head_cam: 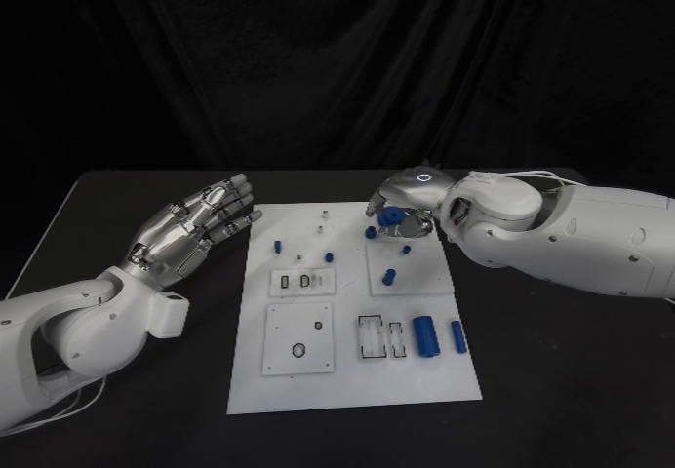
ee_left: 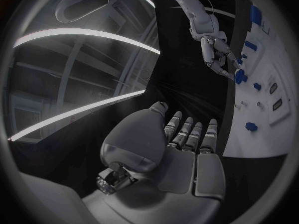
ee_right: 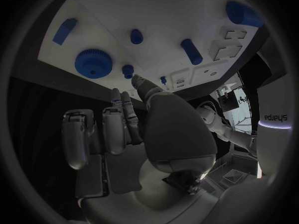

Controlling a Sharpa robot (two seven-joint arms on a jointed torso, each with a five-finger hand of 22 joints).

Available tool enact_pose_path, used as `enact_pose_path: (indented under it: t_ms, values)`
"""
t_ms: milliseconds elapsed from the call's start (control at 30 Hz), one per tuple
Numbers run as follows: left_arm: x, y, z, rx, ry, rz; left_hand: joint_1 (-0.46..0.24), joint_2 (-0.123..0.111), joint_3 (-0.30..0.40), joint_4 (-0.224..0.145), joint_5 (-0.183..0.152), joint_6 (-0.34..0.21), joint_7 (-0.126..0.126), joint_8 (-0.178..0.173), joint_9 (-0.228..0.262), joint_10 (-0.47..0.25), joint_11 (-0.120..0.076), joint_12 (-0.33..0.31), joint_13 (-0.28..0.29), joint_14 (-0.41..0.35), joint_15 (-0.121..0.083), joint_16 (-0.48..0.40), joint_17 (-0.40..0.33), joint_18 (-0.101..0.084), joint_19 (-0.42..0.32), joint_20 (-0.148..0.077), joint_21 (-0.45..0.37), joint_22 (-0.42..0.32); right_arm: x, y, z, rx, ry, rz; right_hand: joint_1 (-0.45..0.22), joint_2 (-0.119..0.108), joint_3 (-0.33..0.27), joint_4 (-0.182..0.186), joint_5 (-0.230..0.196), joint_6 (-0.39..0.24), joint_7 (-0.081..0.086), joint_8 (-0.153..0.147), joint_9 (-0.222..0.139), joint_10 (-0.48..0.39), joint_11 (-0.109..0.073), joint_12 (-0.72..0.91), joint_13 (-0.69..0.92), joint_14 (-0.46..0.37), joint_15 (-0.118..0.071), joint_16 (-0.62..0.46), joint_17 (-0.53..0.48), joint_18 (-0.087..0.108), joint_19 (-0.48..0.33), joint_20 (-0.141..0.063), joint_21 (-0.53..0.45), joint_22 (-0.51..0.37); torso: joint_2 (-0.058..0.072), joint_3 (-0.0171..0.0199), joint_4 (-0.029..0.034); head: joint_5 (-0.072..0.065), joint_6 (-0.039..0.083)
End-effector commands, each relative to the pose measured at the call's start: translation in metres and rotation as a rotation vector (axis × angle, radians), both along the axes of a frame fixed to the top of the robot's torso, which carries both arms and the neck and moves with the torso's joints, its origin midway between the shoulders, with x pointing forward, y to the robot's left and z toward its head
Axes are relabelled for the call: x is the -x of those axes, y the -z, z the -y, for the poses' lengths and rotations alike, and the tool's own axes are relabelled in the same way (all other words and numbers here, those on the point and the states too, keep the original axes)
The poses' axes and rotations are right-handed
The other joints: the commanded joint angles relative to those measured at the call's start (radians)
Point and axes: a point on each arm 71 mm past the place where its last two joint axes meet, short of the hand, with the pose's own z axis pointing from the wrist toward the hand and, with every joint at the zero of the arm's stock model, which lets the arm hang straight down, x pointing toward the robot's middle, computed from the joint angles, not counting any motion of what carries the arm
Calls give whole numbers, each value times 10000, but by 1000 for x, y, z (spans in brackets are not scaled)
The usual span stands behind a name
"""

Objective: Assemble the parts on the task board

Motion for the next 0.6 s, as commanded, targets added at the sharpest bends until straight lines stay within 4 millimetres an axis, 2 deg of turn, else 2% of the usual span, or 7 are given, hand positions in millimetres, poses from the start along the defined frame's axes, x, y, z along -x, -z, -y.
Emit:
enact_pose_path:
  t_ms: [33,433,600]
  values:
    - [3,-17,-6,1499,-429,1918,74,22,21,-13,37,73,5,42,11,30,71,-7,-10,-7,85,-15,-15,27,-42,-9,-31,-6,-1,1,-2,-270,-195,237,102,52,22,24,94,-14,42,-47,-1,97,25,-69,6,355,74,-58,-37,17,646,54,-44,1963,-4,-2,-8,15,-16]
    - [3,-17,-5,1587,-396,1813,72,24,31,-18,39,103,11,48,14,22,78,-26,-13,-31,81,-45,-22,28,2,-8,1,11,-6,8,-7,-270,-143,220,286,76,59,-65,272,-94,5,-199,5,-113,146,-364,-21,197,204,-291,-499,132,362,195,-235,1518,0,1,7,29,-63]
    - [3,-17,-5,1597,-363,1789,69,24,41,-23,40,113,18,50,15,22,85,-25,-13,-38,76,-49,-24,31,6,-8,4,12,-7,11,-9,-138,-115,78,308,125,74,-62,293,-32,-21,-186,26,-138,158,-405,-16,173,222,-319,-535,140,339,212,-256,1484,-9,-15,10,29,-59]
